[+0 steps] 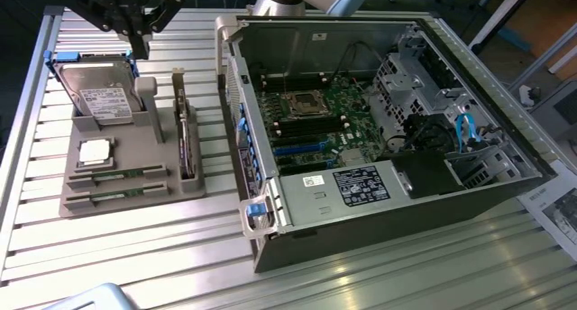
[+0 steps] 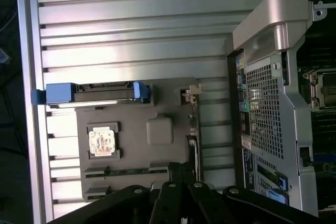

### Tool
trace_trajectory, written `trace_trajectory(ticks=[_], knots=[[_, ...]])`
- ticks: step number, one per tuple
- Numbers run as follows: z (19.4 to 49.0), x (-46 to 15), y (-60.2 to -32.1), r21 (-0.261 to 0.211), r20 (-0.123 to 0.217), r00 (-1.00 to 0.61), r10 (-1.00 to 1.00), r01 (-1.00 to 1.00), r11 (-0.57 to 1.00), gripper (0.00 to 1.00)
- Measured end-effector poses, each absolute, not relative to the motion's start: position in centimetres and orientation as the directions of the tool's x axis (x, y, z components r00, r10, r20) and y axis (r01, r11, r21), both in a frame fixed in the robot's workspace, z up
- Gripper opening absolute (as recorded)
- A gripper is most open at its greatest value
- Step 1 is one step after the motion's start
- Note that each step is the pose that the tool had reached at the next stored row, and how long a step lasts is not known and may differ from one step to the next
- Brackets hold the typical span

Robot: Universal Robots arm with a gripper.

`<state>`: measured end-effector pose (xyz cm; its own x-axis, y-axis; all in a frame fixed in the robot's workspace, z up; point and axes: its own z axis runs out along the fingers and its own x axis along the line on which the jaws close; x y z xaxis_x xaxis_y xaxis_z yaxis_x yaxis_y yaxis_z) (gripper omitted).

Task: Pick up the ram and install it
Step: 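Reach for the ram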

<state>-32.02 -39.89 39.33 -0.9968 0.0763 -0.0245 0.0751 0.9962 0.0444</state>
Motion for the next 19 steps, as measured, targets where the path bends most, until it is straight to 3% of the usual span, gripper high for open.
trace_trajectory(ticks=[19], knots=[[39.3, -37.0, -39.9, 0.044, -0.025, -0.997, 0.076, 0.075, 0.996, 0.10]])
